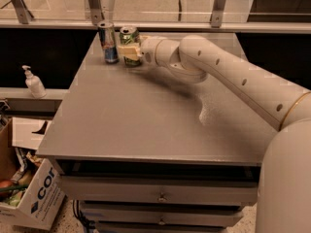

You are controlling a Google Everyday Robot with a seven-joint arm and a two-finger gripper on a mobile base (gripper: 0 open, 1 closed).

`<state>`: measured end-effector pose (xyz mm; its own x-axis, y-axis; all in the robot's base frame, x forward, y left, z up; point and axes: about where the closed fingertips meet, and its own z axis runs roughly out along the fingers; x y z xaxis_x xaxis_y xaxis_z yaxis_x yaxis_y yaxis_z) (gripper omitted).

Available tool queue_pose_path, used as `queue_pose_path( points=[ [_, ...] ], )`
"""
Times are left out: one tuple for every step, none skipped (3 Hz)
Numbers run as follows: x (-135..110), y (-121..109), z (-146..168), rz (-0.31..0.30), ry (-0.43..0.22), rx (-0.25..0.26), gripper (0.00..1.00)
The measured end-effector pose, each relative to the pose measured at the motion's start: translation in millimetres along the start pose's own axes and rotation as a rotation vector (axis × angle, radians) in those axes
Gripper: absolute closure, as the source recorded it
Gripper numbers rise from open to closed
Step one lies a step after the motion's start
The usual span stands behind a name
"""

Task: Move green can near redbull can

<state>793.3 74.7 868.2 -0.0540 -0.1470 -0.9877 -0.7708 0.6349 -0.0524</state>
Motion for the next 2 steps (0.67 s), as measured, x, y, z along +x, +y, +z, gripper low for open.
queue_pose_path(
  points=[
    [1.2,-3.3,9.5,0.018,-0.007,-0.002,1.00],
    [2.0,-4.5,11.7,0.033,-0.011,-0.002,1.00]
  ],
)
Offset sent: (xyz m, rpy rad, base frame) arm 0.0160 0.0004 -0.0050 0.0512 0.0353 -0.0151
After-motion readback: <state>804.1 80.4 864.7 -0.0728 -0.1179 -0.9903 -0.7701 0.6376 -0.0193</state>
